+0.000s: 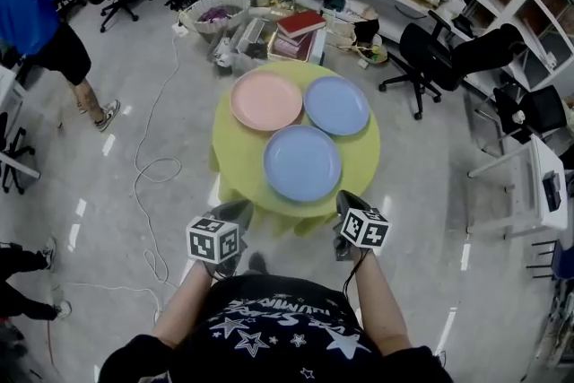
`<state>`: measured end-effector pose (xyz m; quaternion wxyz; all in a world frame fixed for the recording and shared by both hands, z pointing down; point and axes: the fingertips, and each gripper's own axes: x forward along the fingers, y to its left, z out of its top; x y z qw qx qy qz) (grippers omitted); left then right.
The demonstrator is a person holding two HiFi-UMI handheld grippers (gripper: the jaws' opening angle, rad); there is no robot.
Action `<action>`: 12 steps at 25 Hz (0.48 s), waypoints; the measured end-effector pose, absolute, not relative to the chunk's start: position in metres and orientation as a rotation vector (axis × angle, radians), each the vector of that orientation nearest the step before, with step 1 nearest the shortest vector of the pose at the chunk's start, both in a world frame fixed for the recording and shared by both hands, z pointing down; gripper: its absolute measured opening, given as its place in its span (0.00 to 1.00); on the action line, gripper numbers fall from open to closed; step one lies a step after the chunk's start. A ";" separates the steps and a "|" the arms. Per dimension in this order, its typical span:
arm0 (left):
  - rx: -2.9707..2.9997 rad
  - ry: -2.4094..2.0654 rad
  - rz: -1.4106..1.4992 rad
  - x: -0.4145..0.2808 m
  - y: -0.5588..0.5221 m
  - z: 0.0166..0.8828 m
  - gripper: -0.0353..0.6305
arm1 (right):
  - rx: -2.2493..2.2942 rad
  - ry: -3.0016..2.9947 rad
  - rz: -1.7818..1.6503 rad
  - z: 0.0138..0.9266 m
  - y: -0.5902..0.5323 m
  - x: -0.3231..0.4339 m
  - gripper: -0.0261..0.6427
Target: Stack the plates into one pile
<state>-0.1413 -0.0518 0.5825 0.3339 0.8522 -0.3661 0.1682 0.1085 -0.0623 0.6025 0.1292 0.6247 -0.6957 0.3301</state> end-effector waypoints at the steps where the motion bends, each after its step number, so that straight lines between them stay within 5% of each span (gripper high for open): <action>1: 2.230 -0.937 0.443 -0.141 -0.055 0.584 0.09 | 1.827 -2.006 0.972 0.605 -0.066 0.108 0.06; 12: 2.211 -0.877 0.489 -0.140 -0.078 0.604 0.09 | 1.839 -1.884 1.033 0.623 -0.079 0.125 0.06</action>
